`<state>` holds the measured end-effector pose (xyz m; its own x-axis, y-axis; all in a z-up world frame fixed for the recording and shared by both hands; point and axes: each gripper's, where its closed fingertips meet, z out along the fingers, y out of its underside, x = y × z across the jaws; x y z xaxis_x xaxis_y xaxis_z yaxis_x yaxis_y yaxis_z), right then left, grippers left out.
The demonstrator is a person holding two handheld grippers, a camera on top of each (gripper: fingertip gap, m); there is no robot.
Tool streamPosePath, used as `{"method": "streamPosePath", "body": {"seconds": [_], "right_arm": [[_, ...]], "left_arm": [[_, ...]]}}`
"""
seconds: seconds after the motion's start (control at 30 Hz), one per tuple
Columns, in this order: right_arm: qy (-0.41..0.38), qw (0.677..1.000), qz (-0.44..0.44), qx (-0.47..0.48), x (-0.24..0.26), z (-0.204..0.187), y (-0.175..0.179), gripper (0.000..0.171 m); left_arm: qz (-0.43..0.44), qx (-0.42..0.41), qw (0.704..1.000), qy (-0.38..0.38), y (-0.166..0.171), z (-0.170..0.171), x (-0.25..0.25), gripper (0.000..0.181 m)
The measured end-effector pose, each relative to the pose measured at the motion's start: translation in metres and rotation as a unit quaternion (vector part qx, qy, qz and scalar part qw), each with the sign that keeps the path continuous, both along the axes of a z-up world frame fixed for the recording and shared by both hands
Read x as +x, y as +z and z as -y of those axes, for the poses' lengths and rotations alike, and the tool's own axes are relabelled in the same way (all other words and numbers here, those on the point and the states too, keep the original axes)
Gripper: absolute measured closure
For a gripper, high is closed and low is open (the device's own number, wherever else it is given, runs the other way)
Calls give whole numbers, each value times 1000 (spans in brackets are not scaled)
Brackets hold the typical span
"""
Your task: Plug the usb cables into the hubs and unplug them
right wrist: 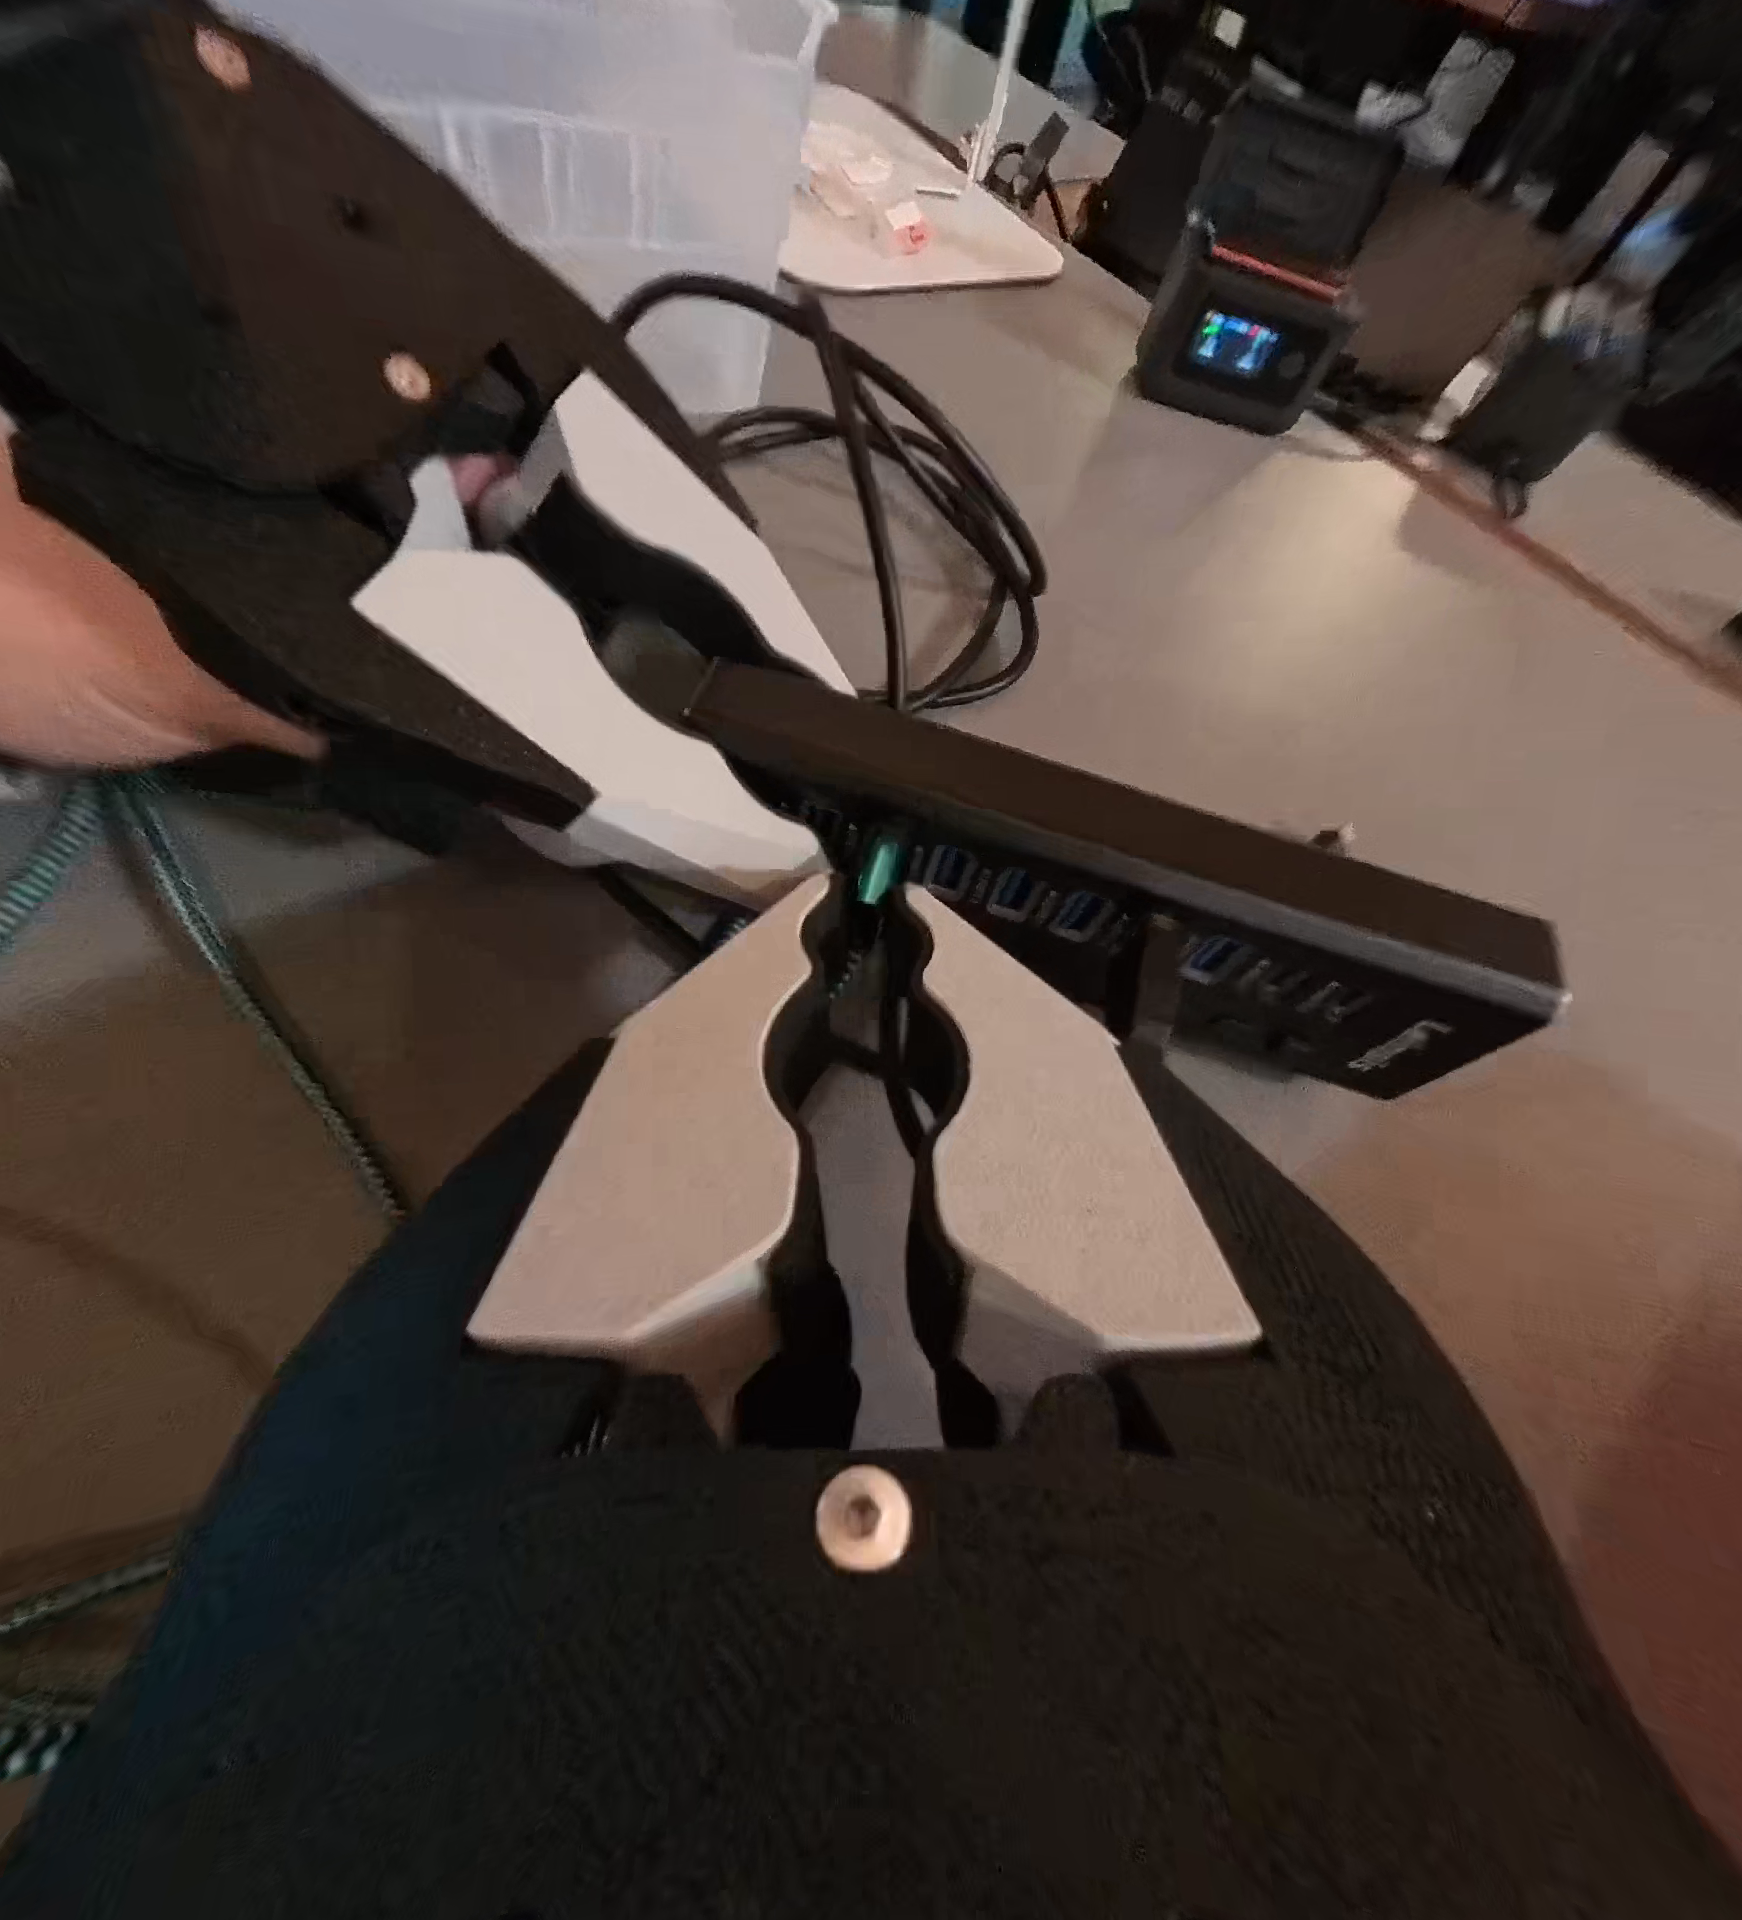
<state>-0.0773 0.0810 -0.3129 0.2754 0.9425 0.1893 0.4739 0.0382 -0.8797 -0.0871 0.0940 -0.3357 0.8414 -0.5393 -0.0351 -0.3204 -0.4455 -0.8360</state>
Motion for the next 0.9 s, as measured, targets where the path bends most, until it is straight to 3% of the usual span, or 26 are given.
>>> {"method": "streamPosePath", "body": {"seconds": [0.07,0.23,0.33,0.4,0.5,0.6,0.8,0.9], "right_arm": [[0,998,-30,-63,1,0,2,166],[-59,989,76,112,-1,-2,0,166],[-53,997,34,47,3,0,0,167],[-67,997,-32,-13,23,-9,13,167],[-66,997,-36,-30,45,-9,7,167],[-60,997,-46,30,41,-10,22,167],[-44,993,64,91,38,-38,18,166],[-55,986,122,101,42,-58,8,166]], "left_arm": [[7,-1,1000,-2,1,1,0,154],[-2,0,1000,13,0,-3,-3,154],[-15,8,1000,12,-1,-3,-2,154],[-11,5,998,60,0,-10,-22,154],[17,-8,997,75,0,-14,-35,155],[12,5,998,63,5,-17,-27,155],[33,118,990,67,83,-39,-42,155],[15,148,985,83,99,-62,-57,155]]}}
